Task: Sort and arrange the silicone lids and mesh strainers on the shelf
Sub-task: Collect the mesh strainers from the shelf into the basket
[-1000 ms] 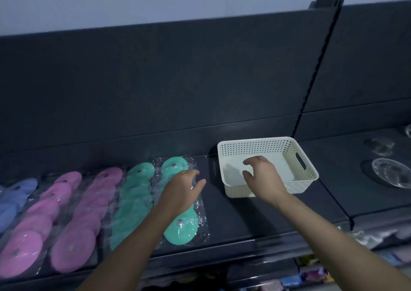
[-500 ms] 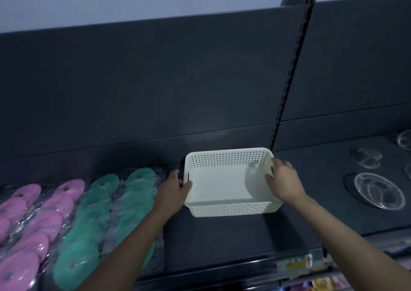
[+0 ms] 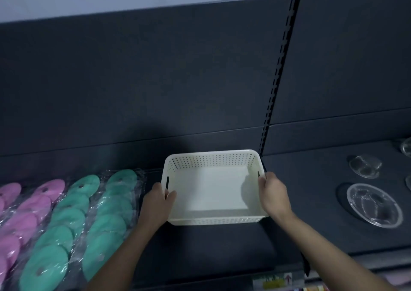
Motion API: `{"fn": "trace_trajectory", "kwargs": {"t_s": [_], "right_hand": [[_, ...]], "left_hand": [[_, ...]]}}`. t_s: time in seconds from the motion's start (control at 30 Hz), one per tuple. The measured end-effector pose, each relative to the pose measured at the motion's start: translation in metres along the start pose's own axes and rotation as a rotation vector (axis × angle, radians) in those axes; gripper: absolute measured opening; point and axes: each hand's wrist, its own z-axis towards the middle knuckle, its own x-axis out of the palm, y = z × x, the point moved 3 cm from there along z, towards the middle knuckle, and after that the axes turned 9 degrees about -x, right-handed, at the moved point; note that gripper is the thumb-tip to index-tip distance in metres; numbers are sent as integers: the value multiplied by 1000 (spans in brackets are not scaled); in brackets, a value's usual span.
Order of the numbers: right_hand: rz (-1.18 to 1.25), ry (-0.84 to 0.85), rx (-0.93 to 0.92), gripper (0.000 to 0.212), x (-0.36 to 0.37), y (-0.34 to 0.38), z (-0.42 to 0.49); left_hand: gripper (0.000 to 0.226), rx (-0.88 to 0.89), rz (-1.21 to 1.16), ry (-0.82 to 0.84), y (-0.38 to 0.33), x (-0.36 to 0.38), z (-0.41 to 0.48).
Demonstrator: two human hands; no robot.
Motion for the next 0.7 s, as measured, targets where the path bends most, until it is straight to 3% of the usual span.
{"fn": "trace_trajectory", "kwargs": {"t_s": [0.23, 0.7], "right_hand": [[15, -95, -38, 25, -24, 11, -15], [-49, -324, 3, 27, -89, 11, -104]], "left_hand": [[23, 47, -41, -64, -15, -10, -22], [22, 285, -160, 13, -38, -27, -86]]}}
